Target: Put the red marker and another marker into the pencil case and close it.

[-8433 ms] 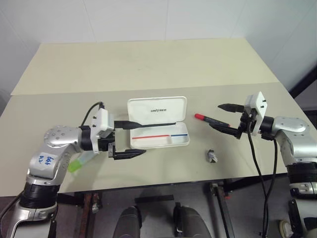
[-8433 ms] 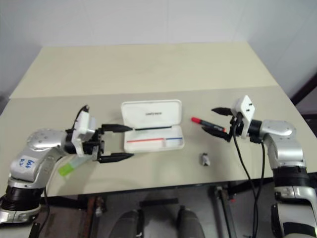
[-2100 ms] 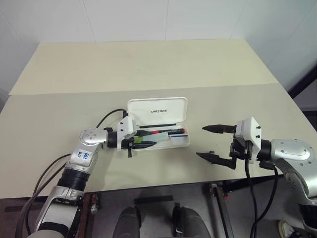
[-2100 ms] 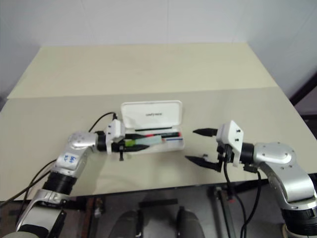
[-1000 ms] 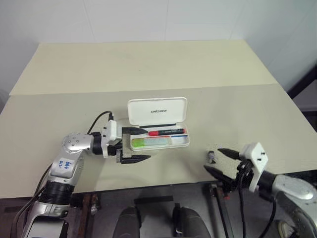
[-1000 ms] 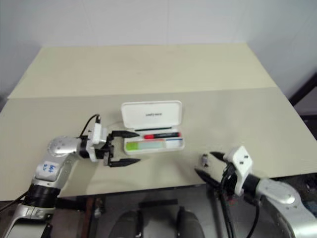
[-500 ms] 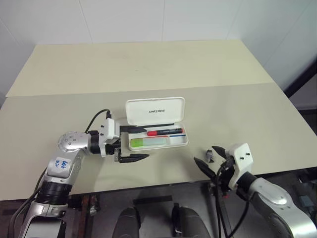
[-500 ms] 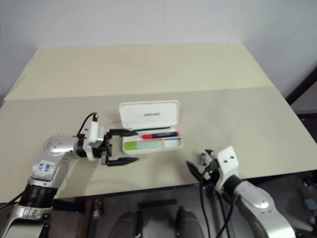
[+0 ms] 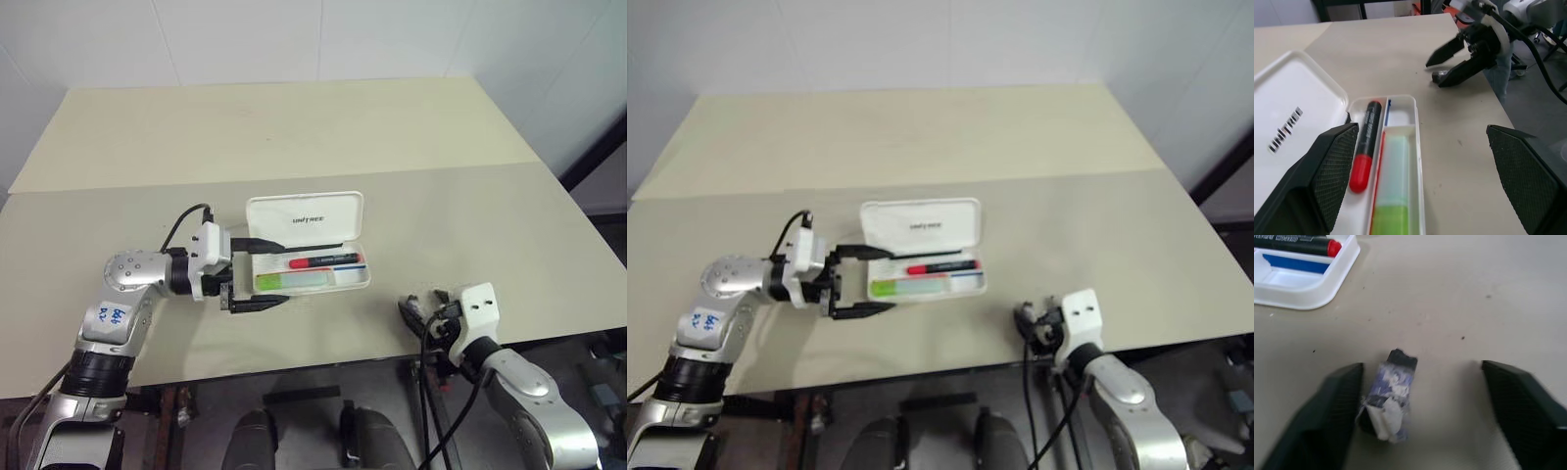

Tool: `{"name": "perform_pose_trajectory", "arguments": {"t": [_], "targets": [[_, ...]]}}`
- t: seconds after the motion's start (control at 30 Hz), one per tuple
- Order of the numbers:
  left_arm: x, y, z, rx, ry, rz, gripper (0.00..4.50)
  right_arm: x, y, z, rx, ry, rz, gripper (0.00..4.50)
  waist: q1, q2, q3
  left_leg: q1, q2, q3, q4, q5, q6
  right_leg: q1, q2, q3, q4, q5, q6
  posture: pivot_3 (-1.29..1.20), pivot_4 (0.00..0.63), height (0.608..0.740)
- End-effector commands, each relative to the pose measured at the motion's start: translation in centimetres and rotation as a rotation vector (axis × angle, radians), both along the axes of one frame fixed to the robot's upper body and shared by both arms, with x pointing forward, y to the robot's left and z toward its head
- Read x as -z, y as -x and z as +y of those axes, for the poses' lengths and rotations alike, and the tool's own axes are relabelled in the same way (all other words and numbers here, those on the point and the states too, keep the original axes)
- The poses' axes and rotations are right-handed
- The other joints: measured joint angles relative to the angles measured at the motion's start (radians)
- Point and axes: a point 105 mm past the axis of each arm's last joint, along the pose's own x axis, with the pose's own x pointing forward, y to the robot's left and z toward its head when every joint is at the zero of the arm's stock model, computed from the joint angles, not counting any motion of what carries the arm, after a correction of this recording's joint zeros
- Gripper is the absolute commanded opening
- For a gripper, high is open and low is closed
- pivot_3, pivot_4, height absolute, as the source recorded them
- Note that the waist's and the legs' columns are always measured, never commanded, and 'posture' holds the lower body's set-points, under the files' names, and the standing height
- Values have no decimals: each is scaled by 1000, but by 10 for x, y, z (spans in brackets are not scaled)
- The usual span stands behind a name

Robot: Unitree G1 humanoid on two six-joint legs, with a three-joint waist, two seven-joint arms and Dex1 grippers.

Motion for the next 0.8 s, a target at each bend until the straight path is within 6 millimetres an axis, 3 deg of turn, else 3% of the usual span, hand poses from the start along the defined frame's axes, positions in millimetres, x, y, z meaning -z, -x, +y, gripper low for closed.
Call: {"name": "perform_pose_trajectory", "arguments": {"t": [0.03, 0.23, 0.33, 0.57, 0.7, 0.8], "targets": [[-16, 3, 2, 1, 18, -57, 4500, 0, 3, 5, -15, -25, 13, 2481, 0, 0, 0, 0, 0, 0, 0, 0, 0, 0, 0, 0, 0, 0, 0, 0, 150, 740], [-17, 2, 3, -6, 18, -65, 4500, -1, 2, 9, -50, -3, 11, 414, -1, 0, 0, 0, 0, 0, 0, 0, 0, 0, 0, 0, 0, 0, 0, 0, 150, 740], [-17, 2, 3, -9, 20, -69, 4500, -5, -1, 10, -55, 8, -8, 385, -2, 0, 0, 0, 0, 0, 0, 0, 0, 0, 0, 0, 0, 0, 0, 0, 150, 740], [-14, 4, 8, -32, 21, -66, 4500, -29, -13, 26, -279, 72, -146, 385, -2, 0, 0, 0, 0, 0, 0, 0, 0, 0, 0, 0, 0, 0, 0, 0, 150, 740], [-4, 7, 24, -86, 8, -26, 4500, -55, -30, 36, -589, 156, -242, 385, -7, 1, 1, 0, 0, 2, 1, -1, 1, -1, 0, 1, -1, 0, 2, 0, 150, 740], [-1, 7, 28, -112, 5, -20, 4500, -61, -42, 40, -714, 197, -260, 385, -6, 1, 1, 0, 1, 2, 0, -1, 1, -1, 1, 1, -1, 0, 2, 0, 150, 740]]}}
